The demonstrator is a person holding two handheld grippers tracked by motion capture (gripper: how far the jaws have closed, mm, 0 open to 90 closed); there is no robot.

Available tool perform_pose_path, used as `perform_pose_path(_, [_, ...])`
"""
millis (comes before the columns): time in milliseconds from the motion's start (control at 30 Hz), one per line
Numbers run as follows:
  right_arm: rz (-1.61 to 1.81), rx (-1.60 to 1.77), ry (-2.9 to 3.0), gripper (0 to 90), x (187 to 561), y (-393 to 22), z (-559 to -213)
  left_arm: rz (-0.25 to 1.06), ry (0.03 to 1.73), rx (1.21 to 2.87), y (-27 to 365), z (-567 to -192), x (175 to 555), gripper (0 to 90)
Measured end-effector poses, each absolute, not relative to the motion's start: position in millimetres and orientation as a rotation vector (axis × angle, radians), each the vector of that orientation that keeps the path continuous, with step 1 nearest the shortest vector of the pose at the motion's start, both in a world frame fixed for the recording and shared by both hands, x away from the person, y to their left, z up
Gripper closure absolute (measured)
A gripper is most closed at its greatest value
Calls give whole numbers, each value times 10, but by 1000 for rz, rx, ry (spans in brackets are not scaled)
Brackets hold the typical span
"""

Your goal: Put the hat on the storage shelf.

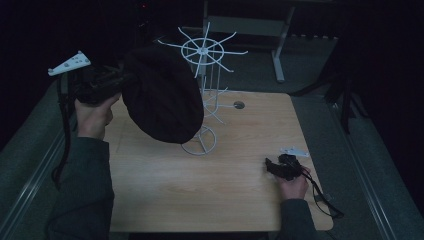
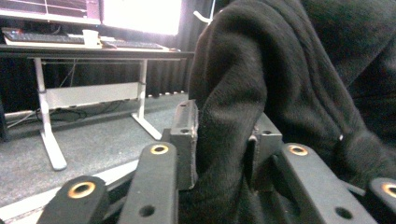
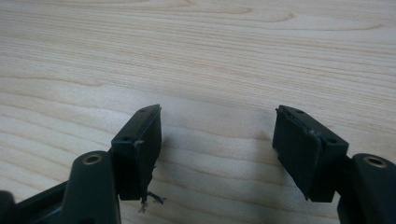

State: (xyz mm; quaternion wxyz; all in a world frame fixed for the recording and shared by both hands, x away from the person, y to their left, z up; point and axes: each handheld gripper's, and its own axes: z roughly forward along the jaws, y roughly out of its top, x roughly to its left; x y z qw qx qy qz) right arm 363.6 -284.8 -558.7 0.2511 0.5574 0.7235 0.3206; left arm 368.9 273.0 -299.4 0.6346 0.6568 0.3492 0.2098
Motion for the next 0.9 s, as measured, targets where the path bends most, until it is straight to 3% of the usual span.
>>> perform_pose_path(167, [873,1516,1969,325,3636,-2848,-5587,476,805,1494,2736,-2996,3695,649])
perform_pose_path(900, [875,1517,1970,325,3636,-2847,-5587,470,851,1444,2764,-2987,3673,321])
